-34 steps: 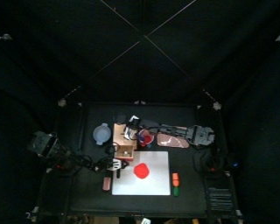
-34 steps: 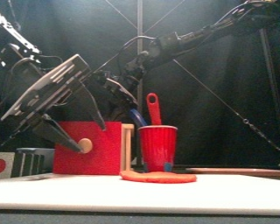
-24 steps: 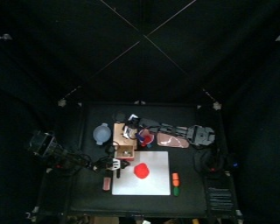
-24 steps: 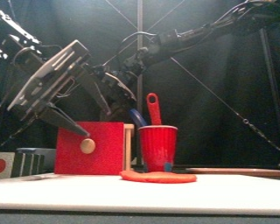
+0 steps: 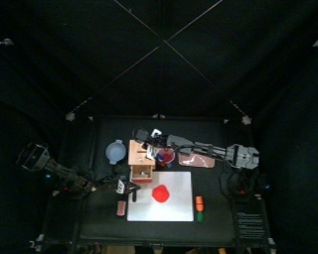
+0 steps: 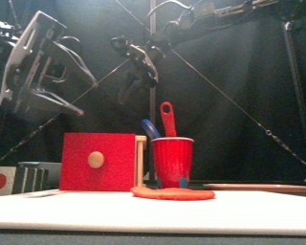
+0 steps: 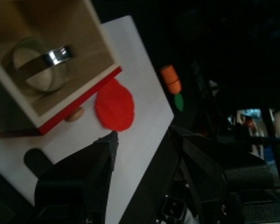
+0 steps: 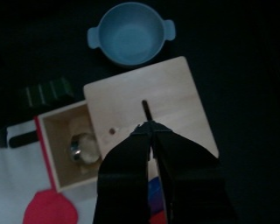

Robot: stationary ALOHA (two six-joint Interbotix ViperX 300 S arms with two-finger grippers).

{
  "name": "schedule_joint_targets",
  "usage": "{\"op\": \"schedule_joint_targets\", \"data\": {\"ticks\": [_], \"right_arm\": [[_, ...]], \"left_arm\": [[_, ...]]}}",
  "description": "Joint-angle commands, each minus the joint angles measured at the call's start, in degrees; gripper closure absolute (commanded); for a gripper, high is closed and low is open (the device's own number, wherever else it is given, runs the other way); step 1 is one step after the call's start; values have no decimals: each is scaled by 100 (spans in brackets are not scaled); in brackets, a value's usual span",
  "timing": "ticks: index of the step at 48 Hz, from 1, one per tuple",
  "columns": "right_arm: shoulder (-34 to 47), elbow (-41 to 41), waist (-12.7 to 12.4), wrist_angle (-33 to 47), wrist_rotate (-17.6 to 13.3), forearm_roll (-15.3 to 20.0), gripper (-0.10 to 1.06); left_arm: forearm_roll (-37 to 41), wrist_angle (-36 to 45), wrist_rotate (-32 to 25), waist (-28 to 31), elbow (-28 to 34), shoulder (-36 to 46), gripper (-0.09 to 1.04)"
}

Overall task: Get the cutter from the drawer then cut the dough then place the extra dough in the bowl
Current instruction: Place the cutter on the board

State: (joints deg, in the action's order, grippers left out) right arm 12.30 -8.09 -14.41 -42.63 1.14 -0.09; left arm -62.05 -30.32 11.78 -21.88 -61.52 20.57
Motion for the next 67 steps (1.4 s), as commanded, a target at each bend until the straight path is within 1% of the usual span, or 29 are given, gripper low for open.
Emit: {"op": "schedule_joint_targets", "data": {"ticks": [1, 3, 8, 14, 18, 22, 26, 31, 38, 47, 67], "right_arm": [[-501, 308, 281, 299, 0, -53, 87], [-580, 475, 387, 501, -18, -44, 82], [-694, 800, 536, 976, -88, -18, 68], [-738, 1151, 756, 1433, -123, -18, 50], [-721, 1292, 870, 1626, -132, -53, 40], [-686, 1406, 932, 1740, -158, -9, 32], [-624, 1468, 932, 1811, -193, -9, 25], [-571, 1477, 932, 1898, -246, 0, 22], [-316, 1494, 949, 1978, -255, -44, 22], [-26, 1441, 923, 1969, -255, -9, 22], [264, 1433, 896, 1898, -255, -62, 22]], "left_arm": [[993, -378, -26, 26, -211, 475, 9], [1266, -501, -26, 35, -325, 606, 9], [1828, -765, -18, 176, -571, 861, 9], [2373, -844, -26, 378, -765, 1072, 9], [2654, -844, -26, 510, -826, 1143, 9], [2936, -844, -26, 642, -861, 1160, 9], [3103, -844, -26, 747, -888, 1160, 9], [3155, -844, -26, 853, -905, 1160, 9], [3155, -844, -18, 861, -976, 1160, 9], [3120, -844, 0, 870, -1020, 1160, 9], [3120, -844, -18, 879, -1063, 1160, 9]]}}
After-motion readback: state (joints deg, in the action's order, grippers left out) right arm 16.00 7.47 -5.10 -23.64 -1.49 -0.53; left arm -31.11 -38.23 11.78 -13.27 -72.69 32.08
